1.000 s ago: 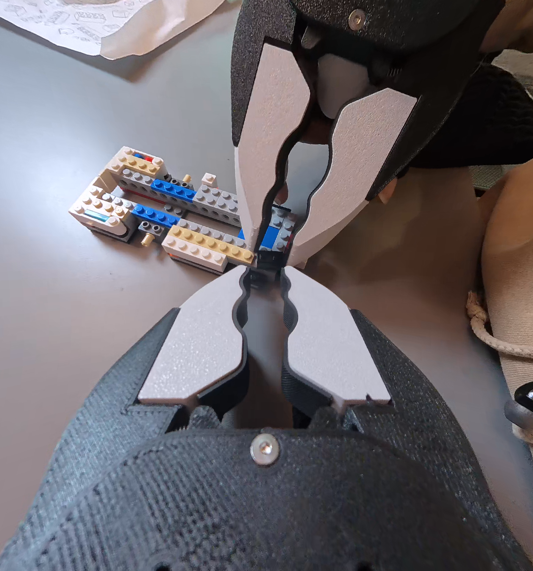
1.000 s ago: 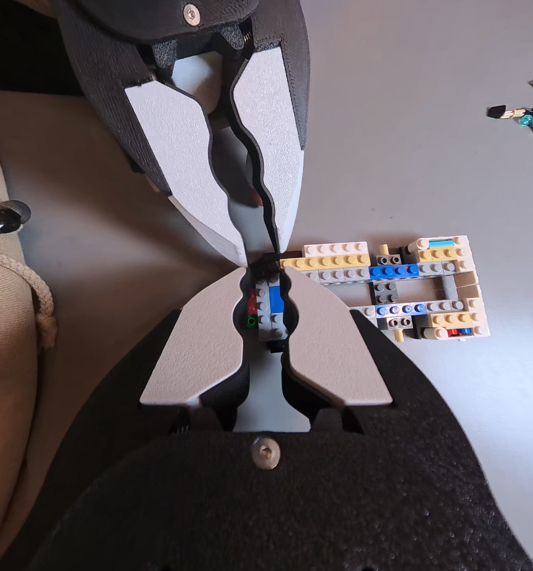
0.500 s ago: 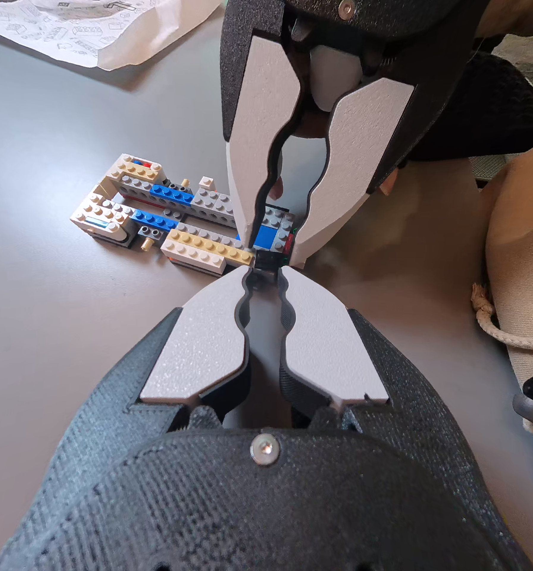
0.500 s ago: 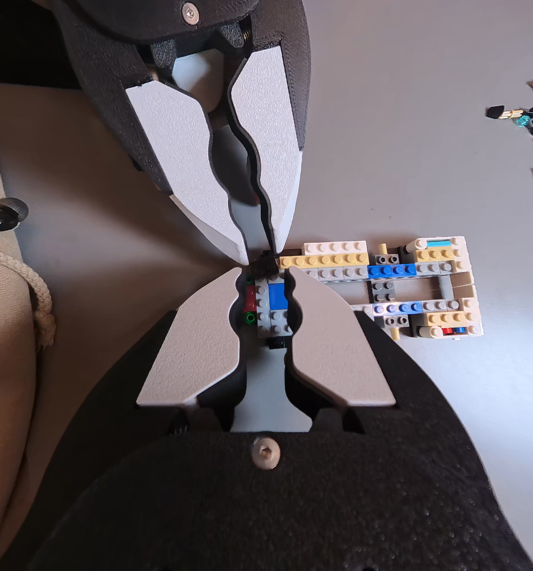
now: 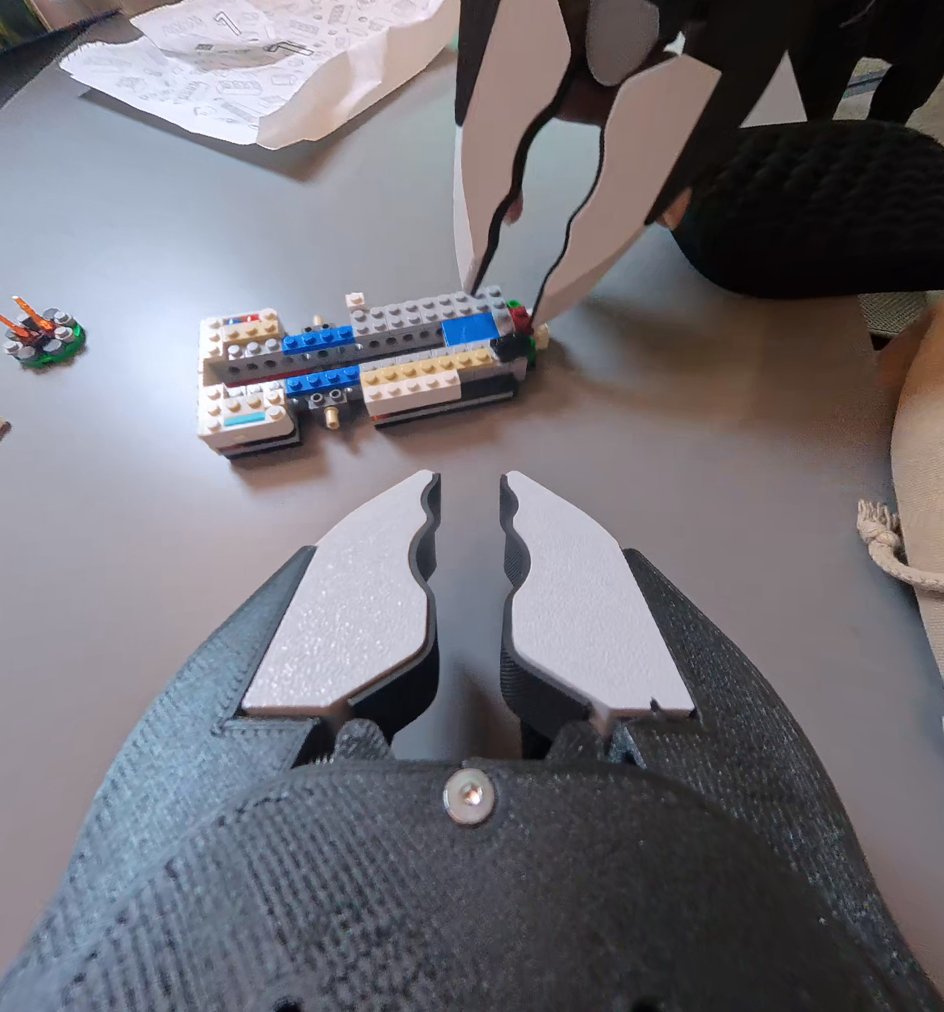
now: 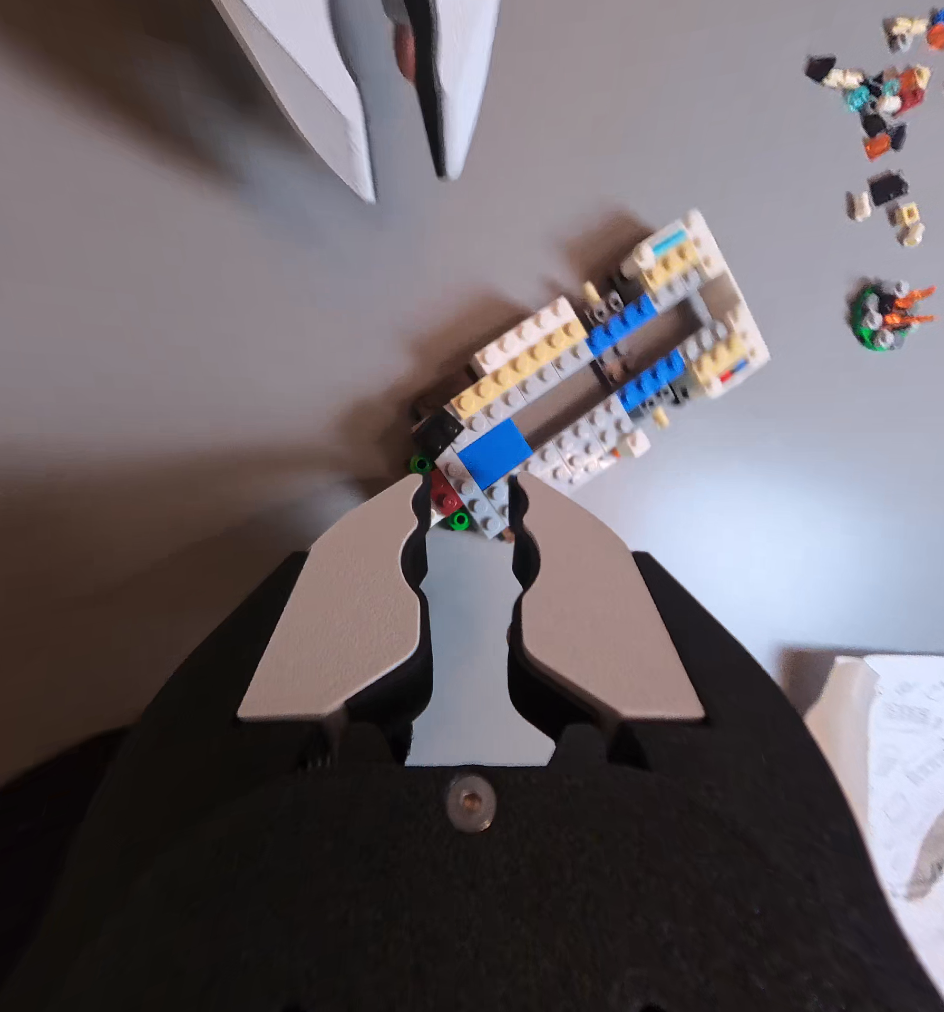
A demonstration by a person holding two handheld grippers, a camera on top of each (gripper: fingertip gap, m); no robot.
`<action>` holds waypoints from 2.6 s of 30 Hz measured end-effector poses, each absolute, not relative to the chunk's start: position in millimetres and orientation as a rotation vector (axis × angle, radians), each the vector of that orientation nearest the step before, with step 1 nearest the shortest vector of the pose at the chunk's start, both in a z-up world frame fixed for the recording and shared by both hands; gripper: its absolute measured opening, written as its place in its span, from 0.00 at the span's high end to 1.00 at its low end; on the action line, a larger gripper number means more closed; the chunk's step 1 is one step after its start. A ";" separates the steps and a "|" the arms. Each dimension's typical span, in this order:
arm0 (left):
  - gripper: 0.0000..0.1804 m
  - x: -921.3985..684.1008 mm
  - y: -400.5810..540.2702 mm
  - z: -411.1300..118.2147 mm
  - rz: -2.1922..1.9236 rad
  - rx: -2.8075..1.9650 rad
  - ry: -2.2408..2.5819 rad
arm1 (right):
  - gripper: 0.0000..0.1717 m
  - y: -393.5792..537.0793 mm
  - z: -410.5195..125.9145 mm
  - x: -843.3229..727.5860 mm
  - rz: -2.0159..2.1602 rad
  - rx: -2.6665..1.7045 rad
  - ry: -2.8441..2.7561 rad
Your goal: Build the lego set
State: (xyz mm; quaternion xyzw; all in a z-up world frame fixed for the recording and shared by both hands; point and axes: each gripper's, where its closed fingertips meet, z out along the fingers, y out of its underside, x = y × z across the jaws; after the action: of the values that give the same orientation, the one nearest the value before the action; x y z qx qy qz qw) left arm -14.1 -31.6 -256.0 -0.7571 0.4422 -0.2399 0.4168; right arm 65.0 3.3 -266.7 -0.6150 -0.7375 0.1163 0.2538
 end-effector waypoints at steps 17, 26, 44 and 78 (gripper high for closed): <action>0.81 -39.9 -0.6 -251.0 -0.440 -1.921 1.092 | 0.59 30.1 -285.9 63.6 0.460 -1.965 -1.703; 0.64 -50.9 -9.4 -258.3 -0.468 -1.999 1.171 | 0.60 12.9 -285.8 52.2 0.594 -1.644 -2.080; 0.57 -43.3 -39.6 -286.6 -0.485 -2.045 1.364 | 0.81 -24.0 -248.0 53.4 0.709 -1.380 -2.136; 0.57 -45.7 -42.2 -285.5 -0.471 -2.051 1.317 | 0.94 -30.7 -260.2 46.2 0.655 -1.493 -2.108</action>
State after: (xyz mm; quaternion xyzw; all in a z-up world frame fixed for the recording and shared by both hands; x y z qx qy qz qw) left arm -45.7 -42.2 -285.5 -0.7817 0.5020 -0.1795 0.3235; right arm 46.2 -30.7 -260.2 -0.5445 -0.7686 0.2388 0.2361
